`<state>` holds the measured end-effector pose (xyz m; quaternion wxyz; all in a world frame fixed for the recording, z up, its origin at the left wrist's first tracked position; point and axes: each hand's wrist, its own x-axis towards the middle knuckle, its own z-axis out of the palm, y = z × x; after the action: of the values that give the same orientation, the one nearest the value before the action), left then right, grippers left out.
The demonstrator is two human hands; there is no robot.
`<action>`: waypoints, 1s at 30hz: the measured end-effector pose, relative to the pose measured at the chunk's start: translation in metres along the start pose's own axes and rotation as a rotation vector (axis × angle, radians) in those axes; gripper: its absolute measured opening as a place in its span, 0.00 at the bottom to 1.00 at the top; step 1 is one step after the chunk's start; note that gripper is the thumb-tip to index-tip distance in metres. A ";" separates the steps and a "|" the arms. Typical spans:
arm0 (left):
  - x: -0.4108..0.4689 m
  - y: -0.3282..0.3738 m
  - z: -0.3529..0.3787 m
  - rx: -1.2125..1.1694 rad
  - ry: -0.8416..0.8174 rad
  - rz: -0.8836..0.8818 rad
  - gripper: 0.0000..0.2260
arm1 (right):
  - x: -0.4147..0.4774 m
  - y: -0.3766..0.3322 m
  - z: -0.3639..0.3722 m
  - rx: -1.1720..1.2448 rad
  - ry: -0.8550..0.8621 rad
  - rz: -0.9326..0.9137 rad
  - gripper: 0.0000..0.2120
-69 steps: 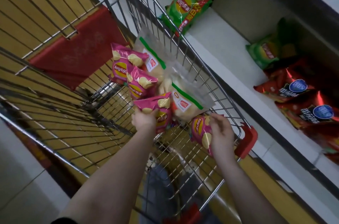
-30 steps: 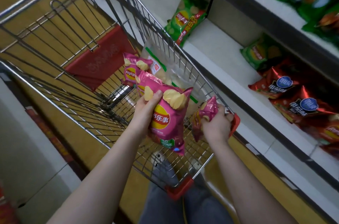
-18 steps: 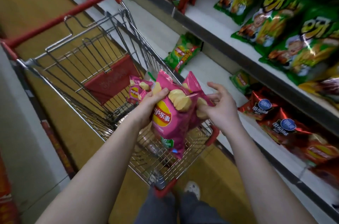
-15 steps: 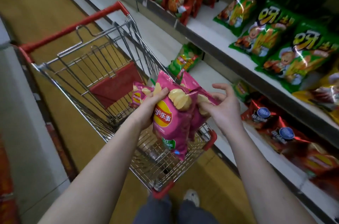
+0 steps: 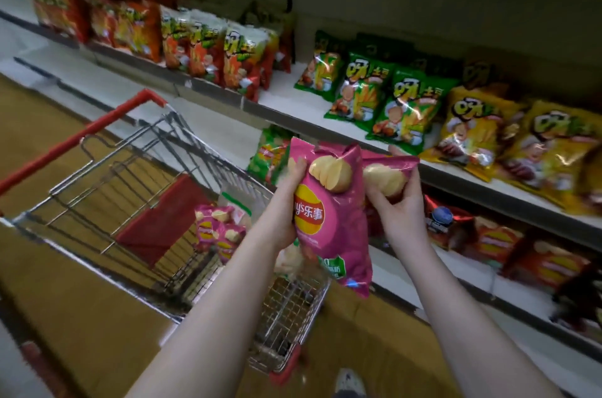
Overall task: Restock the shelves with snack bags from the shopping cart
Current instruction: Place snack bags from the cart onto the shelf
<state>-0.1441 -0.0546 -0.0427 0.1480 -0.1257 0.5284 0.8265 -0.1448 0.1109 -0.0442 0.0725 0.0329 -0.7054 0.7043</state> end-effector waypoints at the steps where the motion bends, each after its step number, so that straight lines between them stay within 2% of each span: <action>1: 0.000 -0.002 0.006 0.006 -0.028 -0.005 0.23 | -0.004 -0.001 -0.005 -0.020 0.056 -0.005 0.26; 7: -0.002 -0.024 0.058 0.100 -0.196 -0.060 0.27 | -0.033 -0.005 -0.066 -0.151 0.375 -0.010 0.22; 10: -0.007 -0.035 0.090 0.145 -0.212 -0.057 0.27 | -0.049 -0.015 -0.105 -0.188 0.513 -0.019 0.20; 15: -0.017 -0.056 0.154 0.154 -0.141 -0.046 0.45 | -0.086 -0.036 -0.188 -0.163 0.685 0.014 0.24; 16: -0.019 -0.059 0.168 0.189 -0.123 -0.015 0.43 | -0.095 -0.040 -0.206 -0.156 0.704 0.028 0.23; 19: -0.035 -0.078 0.225 0.271 -0.130 0.065 0.23 | -0.128 -0.050 -0.267 -0.168 0.784 0.042 0.24; 20: -0.040 -0.084 0.243 0.294 -0.134 0.082 0.20 | -0.137 -0.051 -0.285 -0.171 0.811 0.052 0.26; 24: -0.076 -0.137 0.344 0.350 -0.199 0.103 0.18 | -0.195 -0.061 -0.382 -0.195 0.913 0.069 0.28; 28: -0.117 -0.196 0.440 0.387 -0.264 0.099 0.16 | -0.255 -0.075 -0.474 -0.211 0.982 0.124 0.46; 30: -0.135 -0.223 0.480 0.405 -0.285 0.089 0.13 | -0.283 -0.079 -0.514 -0.181 1.009 0.137 0.46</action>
<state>0.0408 0.4559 0.0165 0.2067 0.0476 0.6619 0.7190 0.1748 0.6083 -0.0092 0.3599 -0.3637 -0.6414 0.5716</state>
